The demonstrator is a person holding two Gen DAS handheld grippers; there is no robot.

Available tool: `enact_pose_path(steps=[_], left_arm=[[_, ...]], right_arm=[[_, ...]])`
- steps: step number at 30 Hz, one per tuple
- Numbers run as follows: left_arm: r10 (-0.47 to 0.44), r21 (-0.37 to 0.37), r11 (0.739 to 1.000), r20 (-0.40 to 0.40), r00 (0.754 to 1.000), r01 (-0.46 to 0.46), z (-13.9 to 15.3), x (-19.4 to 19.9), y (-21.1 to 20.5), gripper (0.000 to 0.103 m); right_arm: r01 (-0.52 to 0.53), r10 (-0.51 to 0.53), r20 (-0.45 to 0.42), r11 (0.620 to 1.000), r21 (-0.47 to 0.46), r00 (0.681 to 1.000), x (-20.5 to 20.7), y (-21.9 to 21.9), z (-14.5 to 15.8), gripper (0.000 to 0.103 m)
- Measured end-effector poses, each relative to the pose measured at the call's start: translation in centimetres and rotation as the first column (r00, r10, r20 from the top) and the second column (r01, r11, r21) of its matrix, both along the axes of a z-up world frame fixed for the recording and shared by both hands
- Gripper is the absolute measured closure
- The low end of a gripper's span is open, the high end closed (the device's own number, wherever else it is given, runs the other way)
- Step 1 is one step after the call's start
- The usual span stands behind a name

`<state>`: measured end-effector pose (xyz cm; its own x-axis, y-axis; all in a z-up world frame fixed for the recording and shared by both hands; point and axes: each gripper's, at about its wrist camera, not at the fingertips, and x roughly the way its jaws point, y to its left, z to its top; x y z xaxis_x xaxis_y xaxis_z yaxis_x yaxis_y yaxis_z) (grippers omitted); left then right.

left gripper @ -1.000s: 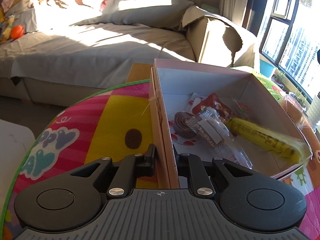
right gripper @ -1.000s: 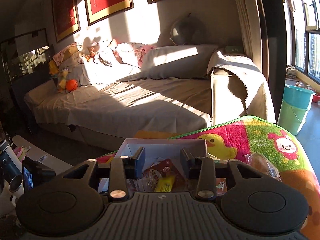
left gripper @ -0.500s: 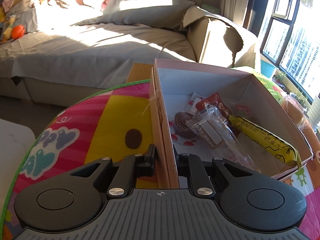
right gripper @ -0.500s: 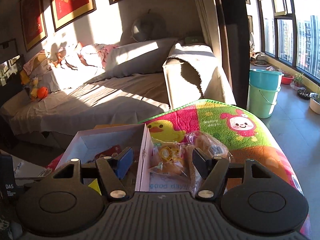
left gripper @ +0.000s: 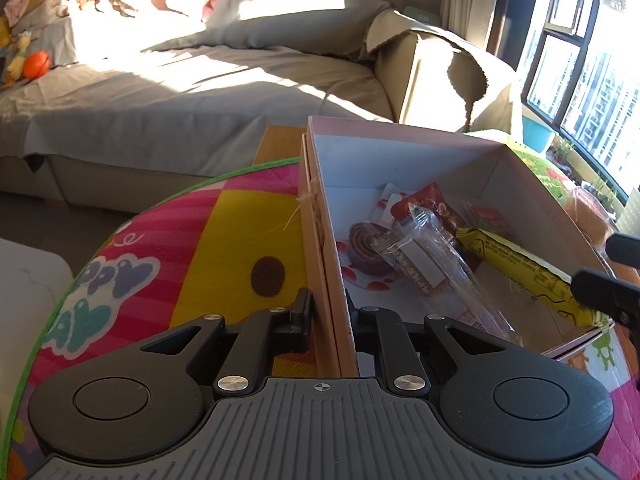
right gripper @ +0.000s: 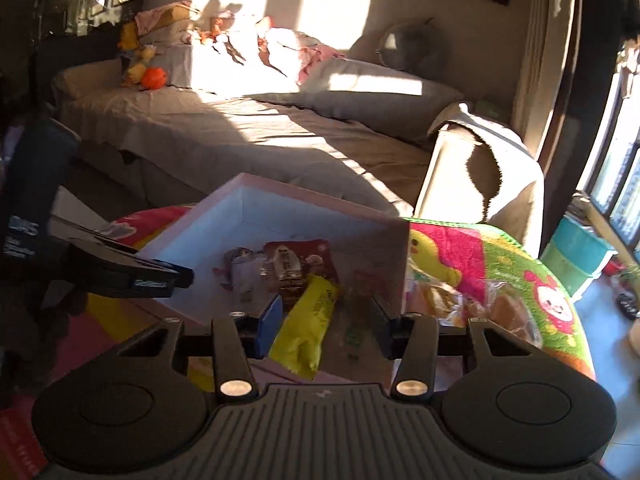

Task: Organize objects
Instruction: 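Move the right tool toward the round bread packet with yellow label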

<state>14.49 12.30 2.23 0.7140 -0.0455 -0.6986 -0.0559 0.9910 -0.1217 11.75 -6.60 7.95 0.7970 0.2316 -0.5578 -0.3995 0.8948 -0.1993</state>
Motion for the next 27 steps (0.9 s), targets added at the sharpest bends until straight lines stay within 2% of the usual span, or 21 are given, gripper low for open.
enact_pose_path(steps=[2, 7, 11, 15, 16, 18, 20, 22, 27], left_arm=[[-0.002, 0.001, 1.000, 0.000, 1.000, 0.002, 0.0, -0.1, 0.0, 0.088], [-0.001, -0.002, 1.000, -0.001, 1.000, 0.001, -0.1, -0.2, 0.2, 0.088], [0.000, -0.002, 1.000, 0.000, 1.000, 0.000, -0.1, -0.4, 0.2, 0.088], [0.001, -0.001, 1.000, -0.001, 1.000, -0.001, 0.1, -0.3, 0.0, 0.088], [0.001, -0.001, 1.000, -0.001, 1.000, -0.001, 0.1, -0.4, 0.1, 0.088], [0.001, -0.001, 1.000, -0.001, 1.000, -0.001, 0.1, -0.3, 0.0, 0.088], [0.001, -0.001, 1.000, -0.001, 1.000, -0.001, 0.1, -0.4, 0.1, 0.088], [0.001, -0.001, 1.000, -0.001, 1.000, -0.001, 0.1, -0.3, 0.0, 0.088], [0.000, 0.000, 1.000, -0.002, 1.000, 0.000, 0.1, -0.3, -0.1, 0.088]], right_arm=[[0.054, -0.054, -0.006, 0.999, -0.008, 0.999, 0.8, -0.6, -0.5, 0.055], [0.066, -0.061, -0.045, 0.991, 0.120, 0.997, 0.4, -3.9, 0.4, 0.055], [0.100, -0.091, -0.060, 0.981, 0.165, 0.994, -0.1, -6.5, 1.1, 0.054], [0.092, -0.077, -0.078, 0.975, 0.202, 0.994, -1.0, -7.4, 1.5, 0.055], [0.078, -0.062, -0.084, 0.974, 0.210, 0.995, -1.2, -7.4, 1.6, 0.057], [0.036, -0.014, -0.098, 0.974, 0.225, 0.995, -1.9, -6.9, 1.7, 0.075], [-0.003, 0.027, -0.111, 0.976, 0.216, 0.993, -2.3, -6.0, 1.6, 0.083], [-0.019, 0.045, -0.124, 0.980, 0.199, 0.991, -2.3, -4.9, 1.3, 0.087], [-0.010, 0.042, -0.157, 0.980, 0.199, 0.987, -0.3, -2.8, 0.4, 0.089]])
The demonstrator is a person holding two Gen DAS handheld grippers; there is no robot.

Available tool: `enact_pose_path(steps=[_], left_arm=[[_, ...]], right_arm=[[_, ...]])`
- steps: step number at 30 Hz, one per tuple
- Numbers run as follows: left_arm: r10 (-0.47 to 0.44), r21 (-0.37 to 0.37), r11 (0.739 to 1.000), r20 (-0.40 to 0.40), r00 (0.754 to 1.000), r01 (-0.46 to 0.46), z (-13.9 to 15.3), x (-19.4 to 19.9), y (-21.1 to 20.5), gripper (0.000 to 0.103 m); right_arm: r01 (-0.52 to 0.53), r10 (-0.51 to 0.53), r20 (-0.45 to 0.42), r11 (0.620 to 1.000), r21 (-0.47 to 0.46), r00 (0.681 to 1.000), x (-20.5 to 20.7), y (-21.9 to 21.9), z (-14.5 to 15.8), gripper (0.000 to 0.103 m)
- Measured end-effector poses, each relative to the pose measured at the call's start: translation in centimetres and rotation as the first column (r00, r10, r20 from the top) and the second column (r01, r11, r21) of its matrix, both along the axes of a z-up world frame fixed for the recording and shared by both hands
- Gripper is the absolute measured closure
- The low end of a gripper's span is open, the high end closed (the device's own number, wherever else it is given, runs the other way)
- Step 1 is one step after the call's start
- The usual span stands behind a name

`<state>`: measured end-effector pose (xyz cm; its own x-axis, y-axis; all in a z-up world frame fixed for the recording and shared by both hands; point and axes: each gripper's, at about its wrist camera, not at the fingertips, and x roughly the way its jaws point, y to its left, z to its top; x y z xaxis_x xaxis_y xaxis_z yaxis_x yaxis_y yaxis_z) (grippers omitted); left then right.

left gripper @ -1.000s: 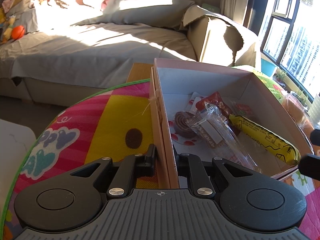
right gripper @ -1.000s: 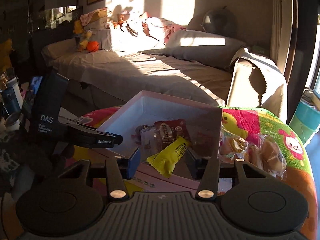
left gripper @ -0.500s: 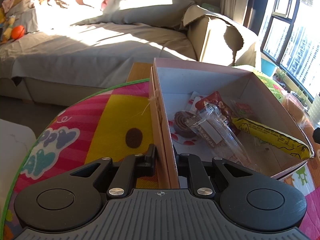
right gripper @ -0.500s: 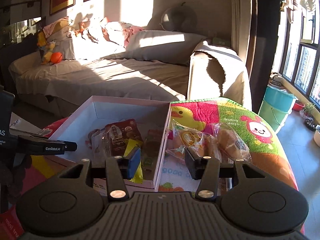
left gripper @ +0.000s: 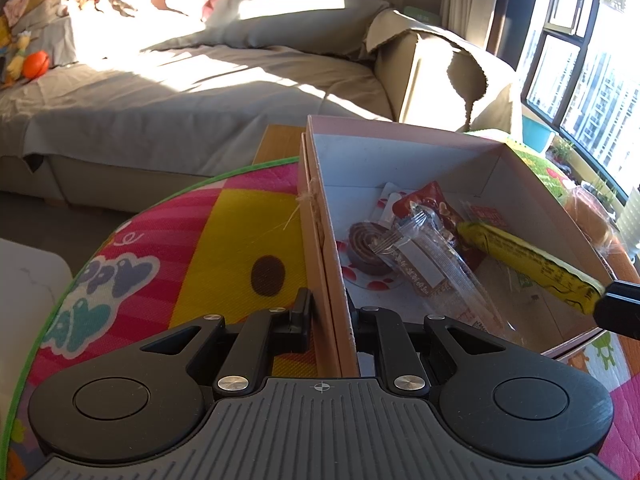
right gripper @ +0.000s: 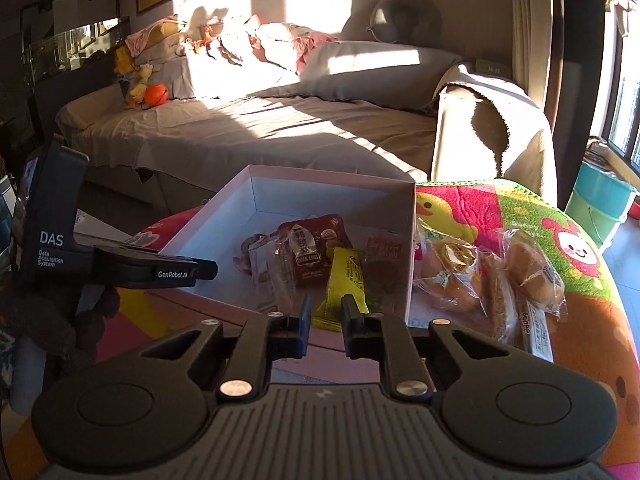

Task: Organize objects
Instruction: 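Move the right tool toward the round bread packet with yellow label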

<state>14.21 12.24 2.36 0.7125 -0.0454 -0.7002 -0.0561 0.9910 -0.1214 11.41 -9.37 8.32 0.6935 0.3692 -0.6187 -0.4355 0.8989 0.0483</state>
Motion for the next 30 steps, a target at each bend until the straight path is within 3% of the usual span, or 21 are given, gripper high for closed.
enact_pose_path(steps=[6, 10, 13, 17, 20, 24, 27, 28, 30], left_arm=[[-0.002, -0.002, 1.000, -0.001, 1.000, 0.002, 0.0, -0.1, 0.1, 0.088], [-0.004, -0.005, 1.000, -0.002, 1.000, 0.004, 0.1, 0.0, 0.1, 0.087], [-0.005, -0.006, 1.000, 0.000, 1.000, 0.005, 0.1, 0.0, 0.1, 0.087], [-0.002, -0.006, 1.000, 0.000, 1.000, 0.002, 0.2, 0.0, 0.0, 0.087], [-0.002, -0.005, 1.000, 0.000, 1.000, 0.002, 0.2, 0.0, 0.0, 0.087], [0.000, 0.005, 1.000, -0.002, 1.000, 0.000, 0.2, 0.1, -0.2, 0.088], [0.005, 0.019, 1.000, -0.001, 1.000, -0.005, 0.1, 0.3, -0.4, 0.089], [0.006, 0.020, 1.000, -0.003, 1.000, -0.006, 0.1, 0.3, -0.4, 0.089], [0.006, 0.020, 1.000, -0.007, 1.000, -0.006, 0.1, 0.4, -0.4, 0.089]], right_arm=[[0.032, -0.027, -0.089, 0.998, 0.053, 0.996, 2.8, 1.0, -1.3, 0.090], [0.031, -0.028, -0.042, 0.997, 0.067, 0.999, 1.7, 0.0, -0.6, 0.089], [0.051, -0.050, -0.013, 0.995, 0.084, 0.999, 0.9, -1.8, 0.3, 0.073], [0.136, -0.139, 0.026, 0.987, 0.083, 0.990, 0.4, -4.9, 1.0, 0.033], [0.223, -0.225, 0.030, 0.973, 0.066, 0.974, 1.0, -7.2, 0.6, 0.028], [0.307, -0.308, 0.002, 0.950, 0.059, 0.951, 2.3, -9.2, -0.5, 0.028], [0.308, -0.305, -0.045, 0.944, 0.116, 0.951, 4.1, -10.0, -0.9, 0.028], [0.300, -0.293, -0.066, 0.943, 0.146, 0.954, 4.9, -10.1, -0.9, 0.029], [0.297, -0.277, -0.117, 0.930, 0.217, 0.954, 7.5, -10.2, -0.7, 0.043]])
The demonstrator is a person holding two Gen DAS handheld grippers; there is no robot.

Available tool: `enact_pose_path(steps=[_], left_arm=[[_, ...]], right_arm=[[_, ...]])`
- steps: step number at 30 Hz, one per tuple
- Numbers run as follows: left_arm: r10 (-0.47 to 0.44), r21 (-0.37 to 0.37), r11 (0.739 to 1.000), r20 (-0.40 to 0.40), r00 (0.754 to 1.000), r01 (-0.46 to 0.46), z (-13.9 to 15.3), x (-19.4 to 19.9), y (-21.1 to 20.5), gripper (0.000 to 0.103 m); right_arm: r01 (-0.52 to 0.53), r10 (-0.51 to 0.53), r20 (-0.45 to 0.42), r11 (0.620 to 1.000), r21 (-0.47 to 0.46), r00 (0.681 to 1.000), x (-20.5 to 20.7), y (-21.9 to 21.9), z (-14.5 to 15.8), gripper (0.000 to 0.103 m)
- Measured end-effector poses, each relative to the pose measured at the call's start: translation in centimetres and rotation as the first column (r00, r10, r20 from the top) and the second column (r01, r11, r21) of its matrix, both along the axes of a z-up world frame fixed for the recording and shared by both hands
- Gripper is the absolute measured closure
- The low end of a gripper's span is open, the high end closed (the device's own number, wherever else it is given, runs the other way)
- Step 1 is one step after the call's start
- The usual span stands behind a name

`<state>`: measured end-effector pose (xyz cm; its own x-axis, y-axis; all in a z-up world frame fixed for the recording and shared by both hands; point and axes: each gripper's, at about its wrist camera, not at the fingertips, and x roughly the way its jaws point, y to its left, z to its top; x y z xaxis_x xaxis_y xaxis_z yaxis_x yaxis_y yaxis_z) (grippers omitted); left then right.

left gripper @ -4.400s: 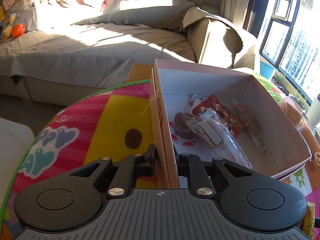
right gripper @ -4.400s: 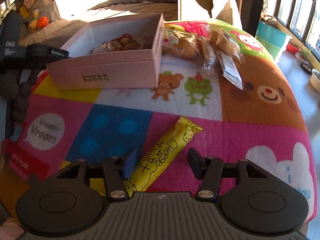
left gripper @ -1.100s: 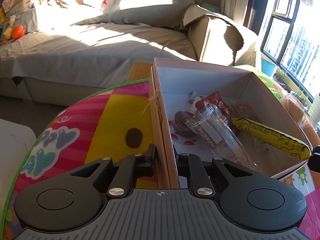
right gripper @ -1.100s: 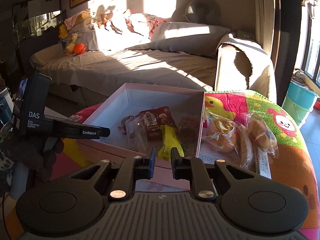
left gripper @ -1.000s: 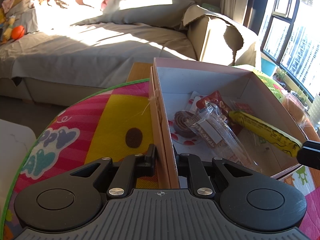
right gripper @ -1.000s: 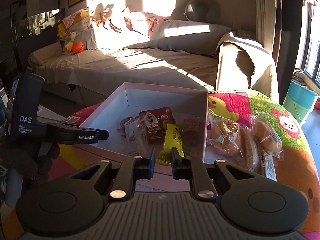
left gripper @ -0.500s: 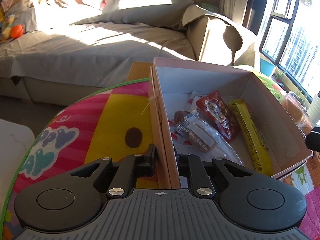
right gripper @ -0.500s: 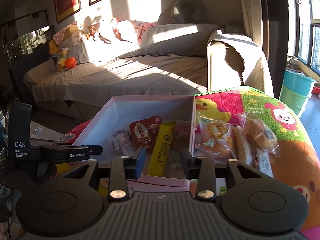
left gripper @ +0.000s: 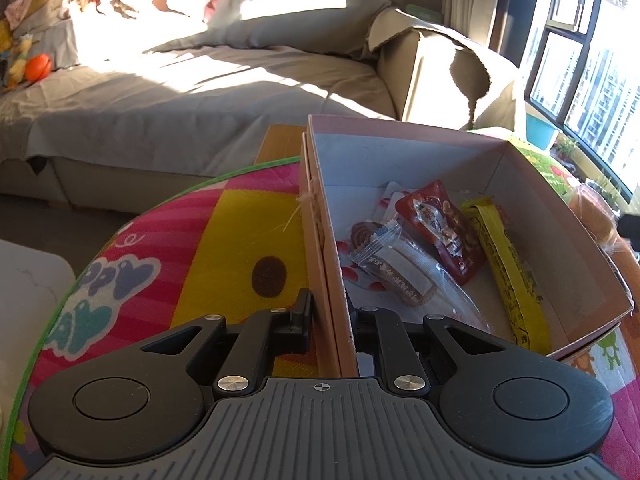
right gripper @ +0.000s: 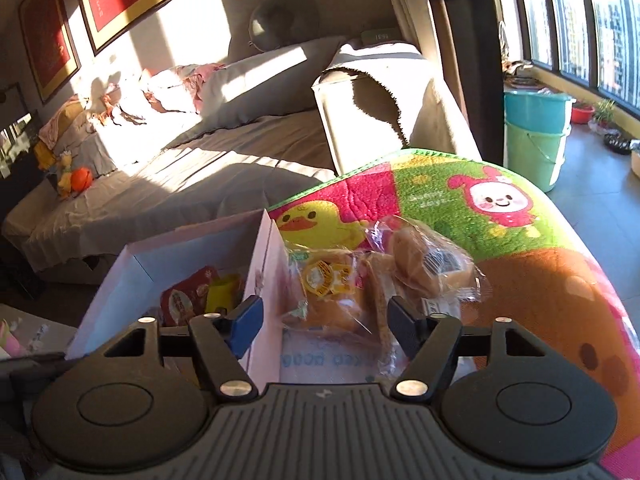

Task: Organize objects
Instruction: 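Move the right tool toward the round bread packet with yellow label, then grasp the round bread packet with the right tool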

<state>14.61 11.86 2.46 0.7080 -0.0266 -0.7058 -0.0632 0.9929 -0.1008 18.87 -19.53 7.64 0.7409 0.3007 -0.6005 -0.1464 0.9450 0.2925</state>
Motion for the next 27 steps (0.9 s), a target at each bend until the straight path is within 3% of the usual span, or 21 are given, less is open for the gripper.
enact_pose_path(steps=[1, 2, 4, 7, 11, 17, 23, 27], left_arm=[[0.000, 0.001, 1.000, -0.002, 1.000, 0.000, 0.0, 0.0, 0.0, 0.089], [0.001, 0.001, 1.000, -0.004, 1.000, -0.001, 0.0, 0.0, -0.1, 0.089], [0.004, 0.001, 1.000, -0.011, 1.000, -0.004, 0.1, 0.1, -0.1, 0.089], [0.009, 0.004, 1.000, -0.020, 1.000, -0.009, 0.2, 0.1, -0.2, 0.089], [0.014, 0.008, 1.000, -0.027, 1.000, -0.014, 0.2, -0.1, -0.2, 0.089], [0.016, 0.006, 1.000, -0.026, 1.000, -0.016, 0.1, -0.3, -0.2, 0.089], [0.010, 0.004, 1.000, -0.020, 1.000, -0.010, 0.0, -0.3, 0.0, 0.089], [0.005, 0.003, 1.000, -0.020, 1.000, -0.005, 0.0, -0.5, 0.1, 0.089]], right_arm=[[0.002, -0.002, -0.015, 1.000, 0.028, 1.000, 1.4, 0.1, 0.1, 0.058], [0.010, -0.009, -0.032, 0.999, 0.049, 0.999, 3.2, 0.3, 0.0, 0.066], [0.022, -0.019, -0.054, 0.998, 0.058, 0.998, 6.3, 1.0, -0.2, 0.069], [0.042, -0.042, -0.095, 0.999, 0.001, 0.995, 10.6, 2.7, -1.7, 0.069], [-0.010, 0.001, -0.154, 0.998, -0.058, 0.988, 12.9, 4.1, -4.3, 0.069], [-0.115, 0.114, -0.181, 0.993, 0.007, 0.977, 9.3, 1.7, -4.1, 0.069], [-0.244, 0.229, -0.163, 0.967, -0.075, 0.960, 2.2, 0.9, -3.8, 0.069], [-0.268, 0.245, -0.159, 0.952, -0.146, 0.957, -1.6, -0.2, -3.3, 0.069]])
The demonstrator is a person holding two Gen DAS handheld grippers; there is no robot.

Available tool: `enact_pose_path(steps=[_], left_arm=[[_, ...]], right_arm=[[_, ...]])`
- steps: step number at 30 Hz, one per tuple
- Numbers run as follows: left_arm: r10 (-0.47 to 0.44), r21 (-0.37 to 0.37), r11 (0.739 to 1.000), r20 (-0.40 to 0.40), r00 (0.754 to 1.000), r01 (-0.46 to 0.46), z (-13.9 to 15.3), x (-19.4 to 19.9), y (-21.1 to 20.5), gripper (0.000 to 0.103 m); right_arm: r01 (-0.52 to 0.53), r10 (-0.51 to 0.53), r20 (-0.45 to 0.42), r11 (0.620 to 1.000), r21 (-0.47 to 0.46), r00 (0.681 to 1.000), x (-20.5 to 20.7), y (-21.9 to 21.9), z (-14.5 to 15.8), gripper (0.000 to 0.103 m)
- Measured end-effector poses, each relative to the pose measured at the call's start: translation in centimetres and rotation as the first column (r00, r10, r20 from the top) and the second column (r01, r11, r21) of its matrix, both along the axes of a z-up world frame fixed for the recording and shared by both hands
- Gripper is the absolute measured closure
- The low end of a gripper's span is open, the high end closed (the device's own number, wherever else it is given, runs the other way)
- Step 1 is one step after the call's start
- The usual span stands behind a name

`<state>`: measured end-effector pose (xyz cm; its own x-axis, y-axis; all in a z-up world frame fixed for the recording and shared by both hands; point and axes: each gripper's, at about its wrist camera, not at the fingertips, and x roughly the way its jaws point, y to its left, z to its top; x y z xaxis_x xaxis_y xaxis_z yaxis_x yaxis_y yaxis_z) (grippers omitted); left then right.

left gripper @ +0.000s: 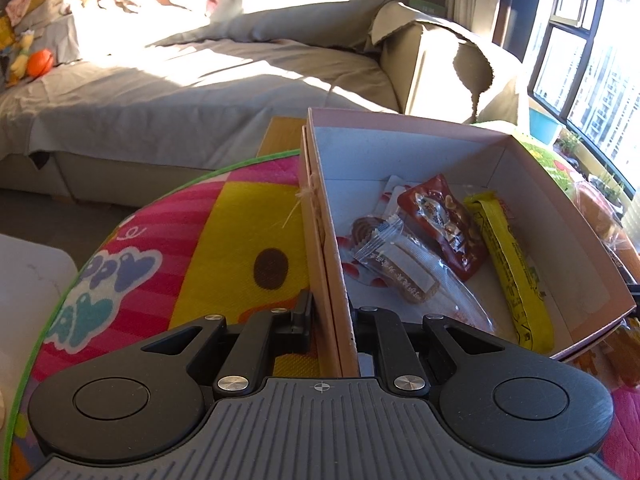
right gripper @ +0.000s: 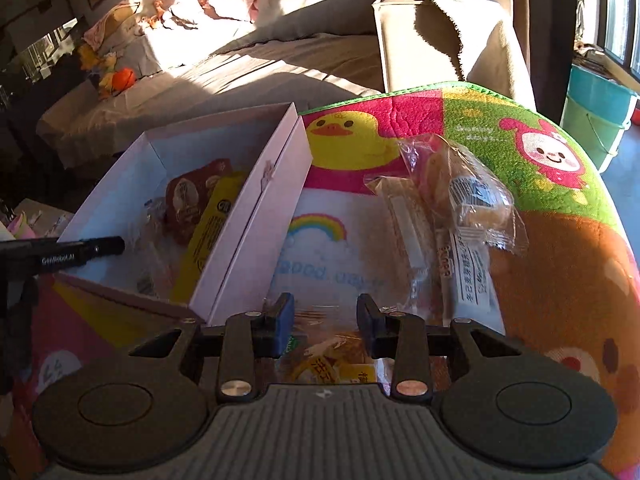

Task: Organize objects
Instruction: 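Grasp the round bread packet with the right tool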

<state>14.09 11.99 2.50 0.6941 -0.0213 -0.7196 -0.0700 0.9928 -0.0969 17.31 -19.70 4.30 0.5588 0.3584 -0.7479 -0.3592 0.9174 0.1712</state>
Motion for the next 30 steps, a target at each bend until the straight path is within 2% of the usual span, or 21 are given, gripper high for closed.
enact_pose_path(steps=[3, 4, 5, 7, 10, 14, 18, 20, 21, 24, 28, 30], left_arm=[[0.000, -0.001, 1.000, 0.000, 1.000, 0.000, 0.0, 0.0, 0.1, 0.089], [0.001, -0.001, 1.000, 0.000, 1.000, -0.001, 0.0, 0.0, 0.1, 0.089], [0.000, -0.001, 1.000, 0.001, 1.000, 0.000, 0.0, 0.1, 0.1, 0.089], [0.000, -0.002, 1.000, 0.001, 1.000, 0.000, 0.0, 0.1, 0.1, 0.089], [0.000, -0.001, 1.000, 0.001, 1.000, 0.000, 0.0, 0.1, 0.1, 0.089], [-0.003, 0.001, 1.000, 0.002, 1.000, 0.003, 0.1, 0.2, 0.2, 0.089], [-0.009, 0.004, 1.000, 0.003, 1.000, 0.009, 0.2, 0.4, 0.2, 0.089], [-0.016, 0.006, 1.000, 0.003, 1.000, 0.016, 0.2, 0.4, 0.1, 0.089], [-0.021, 0.006, 1.000, 0.004, 1.000, 0.021, 0.2, 0.5, 0.2, 0.089], [-0.033, 0.006, 0.999, 0.005, 0.999, 0.033, 0.2, 0.7, 0.2, 0.089], [-0.037, 0.005, 0.999, 0.008, 0.999, 0.037, 0.1, 0.9, 0.3, 0.089], [-0.039, 0.004, 0.999, 0.011, 0.999, 0.038, 0.1, 0.9, 0.3, 0.089]], right_arm=[[0.046, -0.039, 0.061, 0.994, -0.103, 0.997, -2.4, -0.8, 0.3, 0.059], [0.066, -0.057, 0.075, 0.990, -0.127, 0.996, -3.0, -1.0, 0.3, 0.048], [0.087, -0.076, 0.086, 0.988, -0.129, 0.993, -3.6, -1.6, 0.5, 0.038], [0.107, -0.099, 0.089, 0.990, -0.092, 0.991, -4.7, -2.7, 0.7, 0.027], [0.153, -0.149, 0.084, 0.987, -0.046, 0.985, -6.3, -4.1, 0.6, 0.017], [0.201, -0.199, 0.056, 0.979, -0.021, 0.978, -8.0, -4.7, -0.5, 0.016], [0.221, -0.220, -0.009, 0.974, 0.045, 0.975, -9.2, -3.9, -1.7, 0.013], [0.233, -0.233, 0.010, 0.972, 0.034, 0.972, -10.1, -2.7, -2.1, 0.001], [0.234, -0.234, 0.009, 0.972, 0.035, 0.972, -10.4, -2.2, -2.3, 0.000], [0.269, -0.269, 0.035, 0.963, 0.007, 0.963, -10.7, -1.2, -2.5, 0.000], [0.324, -0.324, 0.047, 0.946, 0.014, 0.945, -10.7, -0.9, -2.8, 0.000], [0.327, -0.326, 0.063, 0.945, -0.018, 0.943, -10.7, -0.3, -2.9, 0.000]])
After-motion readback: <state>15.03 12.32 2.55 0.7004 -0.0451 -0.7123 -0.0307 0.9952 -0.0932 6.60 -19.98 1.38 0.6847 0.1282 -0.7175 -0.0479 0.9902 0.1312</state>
